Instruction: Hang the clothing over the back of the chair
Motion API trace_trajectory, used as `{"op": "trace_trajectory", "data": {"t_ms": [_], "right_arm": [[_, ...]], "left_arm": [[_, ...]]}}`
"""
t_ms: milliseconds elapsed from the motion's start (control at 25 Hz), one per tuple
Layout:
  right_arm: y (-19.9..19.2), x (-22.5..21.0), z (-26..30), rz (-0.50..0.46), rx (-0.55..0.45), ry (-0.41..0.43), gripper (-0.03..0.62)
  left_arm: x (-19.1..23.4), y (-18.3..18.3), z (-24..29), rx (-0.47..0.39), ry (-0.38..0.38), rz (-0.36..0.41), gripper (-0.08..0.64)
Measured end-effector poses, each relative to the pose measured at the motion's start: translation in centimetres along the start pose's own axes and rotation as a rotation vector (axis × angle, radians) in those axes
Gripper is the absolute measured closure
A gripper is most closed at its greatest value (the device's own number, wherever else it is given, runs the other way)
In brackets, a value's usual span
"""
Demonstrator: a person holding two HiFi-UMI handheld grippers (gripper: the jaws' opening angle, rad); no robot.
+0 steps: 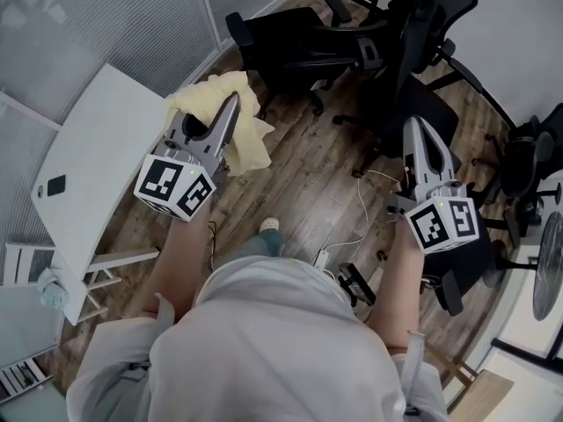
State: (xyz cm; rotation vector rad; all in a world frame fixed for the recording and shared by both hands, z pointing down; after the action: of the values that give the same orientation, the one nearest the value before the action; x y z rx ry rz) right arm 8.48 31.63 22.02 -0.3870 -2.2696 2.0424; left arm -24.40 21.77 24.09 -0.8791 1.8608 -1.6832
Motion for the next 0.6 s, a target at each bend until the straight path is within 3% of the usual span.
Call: {"op": "trace_trajectory", "data": {"t_ms": [600], "right_arm": [[-0.2, -1.6, 5.5, -0.011, -0.016, -0.049, 0.571]], "left_arm": [[4.8, -0.5, 6.3, -0.013, -0.064, -0.013, 0.468]]}}
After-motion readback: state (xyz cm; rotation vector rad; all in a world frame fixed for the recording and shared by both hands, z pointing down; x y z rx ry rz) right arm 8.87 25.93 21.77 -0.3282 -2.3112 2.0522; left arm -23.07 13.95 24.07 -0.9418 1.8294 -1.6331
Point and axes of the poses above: the fingertips, and each gripper's own axes: z forward along the fingers, x to its left, y out of its top, the point moved 6 cm from there along -z, backward along the fingers, and after that the axes turned 2 degrees about -z, right-handed, at the moved point
